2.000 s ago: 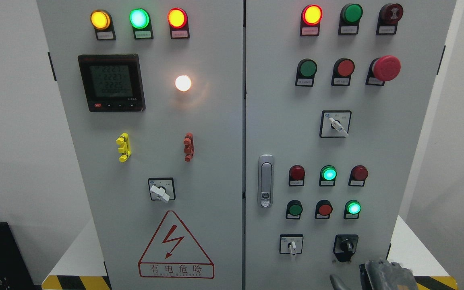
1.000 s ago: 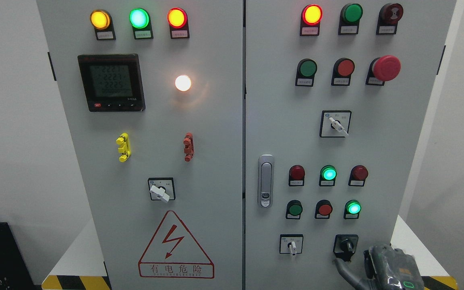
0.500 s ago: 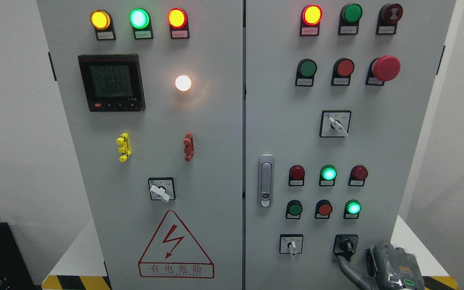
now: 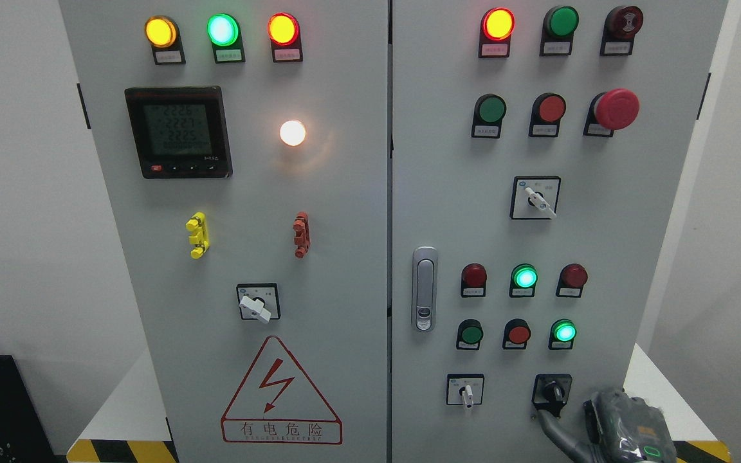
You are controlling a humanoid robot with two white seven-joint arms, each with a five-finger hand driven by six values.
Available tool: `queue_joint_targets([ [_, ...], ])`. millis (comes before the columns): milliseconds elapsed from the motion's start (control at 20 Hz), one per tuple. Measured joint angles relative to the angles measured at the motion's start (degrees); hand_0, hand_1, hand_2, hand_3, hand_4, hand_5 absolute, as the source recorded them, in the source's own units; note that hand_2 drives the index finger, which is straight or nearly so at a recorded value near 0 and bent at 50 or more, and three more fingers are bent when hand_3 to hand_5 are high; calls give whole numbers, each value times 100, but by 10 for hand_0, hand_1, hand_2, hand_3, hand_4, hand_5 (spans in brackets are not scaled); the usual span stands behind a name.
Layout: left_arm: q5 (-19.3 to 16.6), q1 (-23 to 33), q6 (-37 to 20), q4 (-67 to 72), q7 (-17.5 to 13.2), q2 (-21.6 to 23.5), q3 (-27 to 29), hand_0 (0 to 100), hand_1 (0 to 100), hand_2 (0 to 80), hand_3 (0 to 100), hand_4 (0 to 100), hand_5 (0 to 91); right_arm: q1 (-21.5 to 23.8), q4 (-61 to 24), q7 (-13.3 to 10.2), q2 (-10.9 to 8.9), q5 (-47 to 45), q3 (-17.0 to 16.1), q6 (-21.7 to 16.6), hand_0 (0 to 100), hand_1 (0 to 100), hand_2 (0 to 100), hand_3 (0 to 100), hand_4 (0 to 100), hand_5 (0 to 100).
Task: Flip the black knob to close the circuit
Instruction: 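Grip the black knob with the right hand and twist it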
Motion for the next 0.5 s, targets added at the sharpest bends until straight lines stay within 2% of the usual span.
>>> queue_joint_targets([
  [500,0,0,0,-1,0,0,0,120,556,0,0,0,0,1,37,29,-6,-175,-184,26,0,0,942,1000,905,858],
])
